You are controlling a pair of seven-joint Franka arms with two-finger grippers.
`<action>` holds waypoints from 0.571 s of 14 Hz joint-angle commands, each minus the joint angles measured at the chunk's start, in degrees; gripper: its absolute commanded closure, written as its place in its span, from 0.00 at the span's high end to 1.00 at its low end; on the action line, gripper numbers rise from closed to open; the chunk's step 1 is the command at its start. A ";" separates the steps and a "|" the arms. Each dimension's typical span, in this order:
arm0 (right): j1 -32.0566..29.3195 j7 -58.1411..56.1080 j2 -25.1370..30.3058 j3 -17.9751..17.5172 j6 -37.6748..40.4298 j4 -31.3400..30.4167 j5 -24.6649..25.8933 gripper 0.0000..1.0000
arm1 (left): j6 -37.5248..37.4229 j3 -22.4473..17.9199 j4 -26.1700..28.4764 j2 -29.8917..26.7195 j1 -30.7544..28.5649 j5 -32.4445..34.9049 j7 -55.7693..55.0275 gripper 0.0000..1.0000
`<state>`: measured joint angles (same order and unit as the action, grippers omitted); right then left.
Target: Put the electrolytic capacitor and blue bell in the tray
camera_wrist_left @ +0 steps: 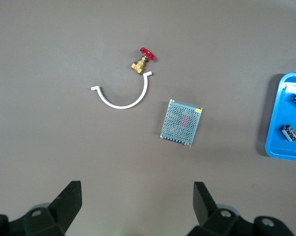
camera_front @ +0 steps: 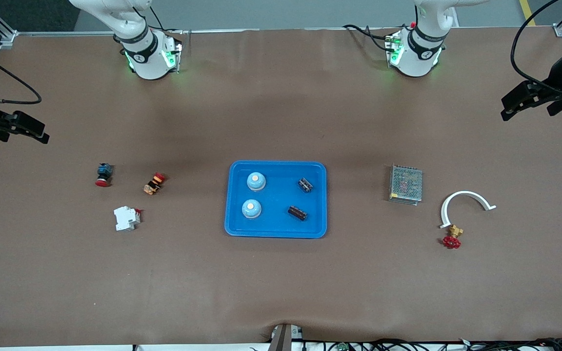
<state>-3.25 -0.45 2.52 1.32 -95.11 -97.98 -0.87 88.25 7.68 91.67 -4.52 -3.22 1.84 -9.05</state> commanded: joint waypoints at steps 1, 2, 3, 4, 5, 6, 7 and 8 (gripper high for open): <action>-0.53 0.80 0.65 -0.62 0.63 -0.11 0.25 1.00 | 0.17 0.05 0.62 -0.93 -0.21 0.80 1.05 1.00; -0.53 0.80 0.73 -0.62 0.71 -0.11 0.25 1.00 | 0.17 0.05 0.61 -1.01 -0.21 0.71 1.13 1.00; -0.53 0.80 0.82 -0.62 0.97 -0.19 0.25 1.00 | -0.10 -0.04 0.61 -1.10 -0.21 0.45 1.14 1.00; -0.53 0.80 1.87 -0.62 0.37 -1.93 0.25 1.00 | -0.62 -0.04 0.53 -1.27 -0.30 0.45 1.14 1.00; -0.53 0.80 2.40 -0.62 -0.25 -2.91 0.17 1.00 | -1.41 -0.04 0.53 -1.28 -0.21 0.45 1.22 1.00; -0.53 0.80 2.32 -0.62 -0.34 -2.92 0.17 1.00 | -2.29 -0.04 0.53 -1.36 -0.30 0.36 1.22 1.00; -0.45 0.80 2.32 -0.62 -0.43 -2.83 0.17 1.00 | -2.82 -0.04 0.35 -1.36 -0.30 0.27 1.22 1.00; -0.18 0.80 2.23 -0.62 -0.43 -2.83 0.17 1.00 | -3.35 -0.04 -0.26 -1.28 -0.21 0.27 1.14 1.00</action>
<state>-3.25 -0.45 2.91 1.29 -94.96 -99.01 -0.88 86.50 7.66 91.61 -4.55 -3.22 1.84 -9.05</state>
